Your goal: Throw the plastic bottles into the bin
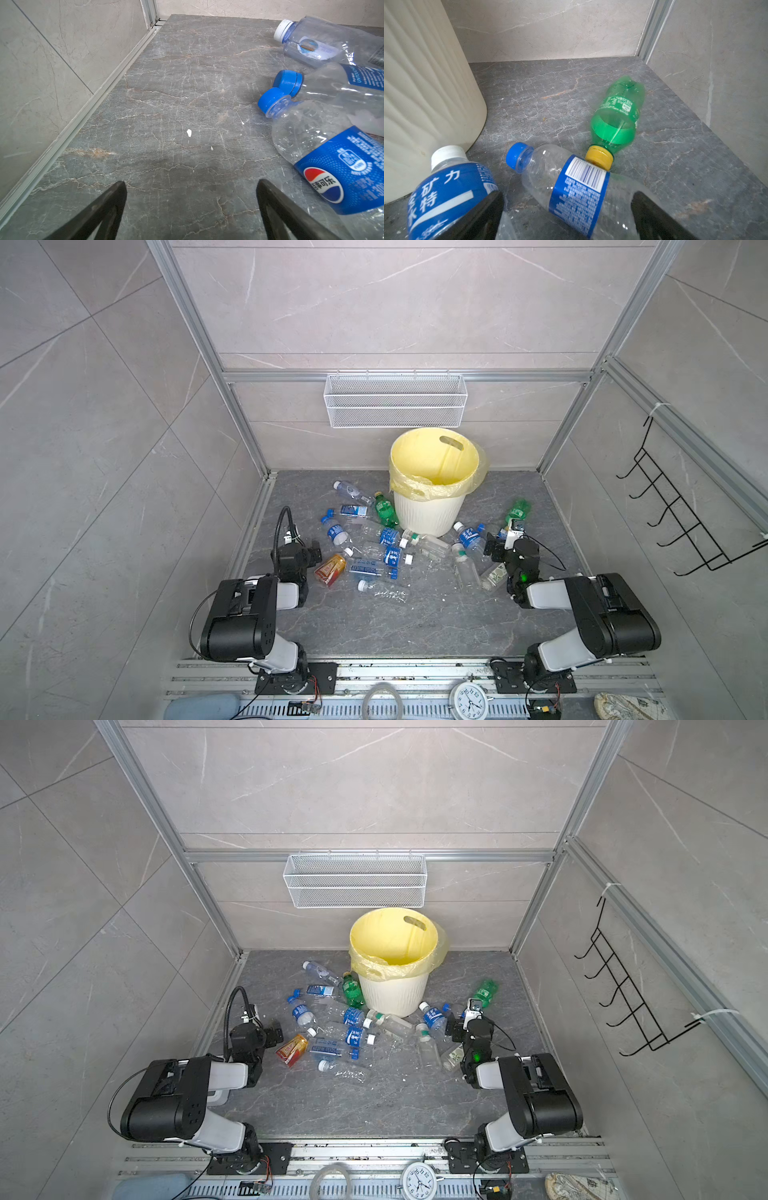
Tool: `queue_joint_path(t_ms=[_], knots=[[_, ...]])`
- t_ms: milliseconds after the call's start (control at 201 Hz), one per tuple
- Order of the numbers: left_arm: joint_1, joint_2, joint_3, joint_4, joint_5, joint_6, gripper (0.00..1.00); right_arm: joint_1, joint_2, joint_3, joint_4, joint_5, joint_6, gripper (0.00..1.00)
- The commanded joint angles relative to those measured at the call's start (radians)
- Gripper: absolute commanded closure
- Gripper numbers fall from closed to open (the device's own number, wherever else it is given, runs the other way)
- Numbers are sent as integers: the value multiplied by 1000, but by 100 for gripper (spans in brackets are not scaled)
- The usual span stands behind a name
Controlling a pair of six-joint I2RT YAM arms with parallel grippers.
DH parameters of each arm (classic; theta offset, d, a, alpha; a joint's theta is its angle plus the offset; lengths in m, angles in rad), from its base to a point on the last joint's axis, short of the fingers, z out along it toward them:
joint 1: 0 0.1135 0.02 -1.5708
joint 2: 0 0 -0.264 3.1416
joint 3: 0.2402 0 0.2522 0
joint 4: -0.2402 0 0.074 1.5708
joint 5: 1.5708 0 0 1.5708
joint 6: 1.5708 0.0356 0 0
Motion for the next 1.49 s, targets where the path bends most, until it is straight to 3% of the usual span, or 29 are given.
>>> queue_joint_path(t_ms=[0,1255,1484], knots=[[3,-15,13,58,-21,-9,0,-4,-13,13,6,-20,-7,1],[4,-14,12,58,-19,-9,0,-5,-13,12,8,-20,-8,1],[4,-14,12,60,-17,-8,0,-5,-128,3,-74,122,38,1]])
